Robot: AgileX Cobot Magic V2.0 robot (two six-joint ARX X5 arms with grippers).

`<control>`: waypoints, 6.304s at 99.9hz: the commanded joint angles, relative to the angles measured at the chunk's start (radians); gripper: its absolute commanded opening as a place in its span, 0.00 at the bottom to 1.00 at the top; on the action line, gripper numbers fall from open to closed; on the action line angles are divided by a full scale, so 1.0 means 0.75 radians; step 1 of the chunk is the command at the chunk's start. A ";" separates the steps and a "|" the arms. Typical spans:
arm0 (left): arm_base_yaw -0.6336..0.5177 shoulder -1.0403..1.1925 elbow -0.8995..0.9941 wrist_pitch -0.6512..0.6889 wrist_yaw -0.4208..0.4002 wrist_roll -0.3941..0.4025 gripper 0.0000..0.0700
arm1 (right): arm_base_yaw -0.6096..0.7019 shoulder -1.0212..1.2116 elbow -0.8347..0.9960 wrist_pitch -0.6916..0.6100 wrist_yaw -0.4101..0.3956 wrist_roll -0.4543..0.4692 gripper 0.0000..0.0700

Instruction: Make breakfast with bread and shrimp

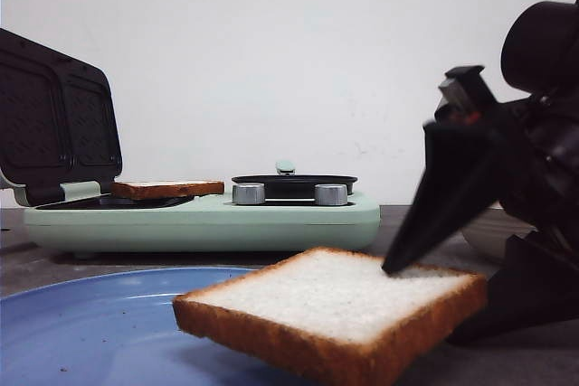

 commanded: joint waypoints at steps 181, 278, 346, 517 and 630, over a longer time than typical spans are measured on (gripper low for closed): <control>-0.120 -0.010 0.022 0.043 -0.002 -0.003 0.00 | 0.458 0.672 0.816 0.982 0.759 1.461 0.00; -0.153 -0.014 0.022 0.034 -0.002 0.002 0.00 | 0.453 0.913 1.093 0.911 0.860 1.568 0.00; -0.153 -0.015 0.022 0.031 -0.002 0.003 0.00 | 0.456 0.899 1.093 0.834 0.907 1.451 0.82; -0.152 -0.035 -0.214 0.187 -0.048 -0.016 0.00 | 0.203 -1.235 0.380 -0.087 1.395 -0.403 0.00; 0.897 0.909 0.251 -0.089 0.296 -0.459 0.58 | 0.203 -1.555 0.380 -0.432 1.403 -0.349 0.00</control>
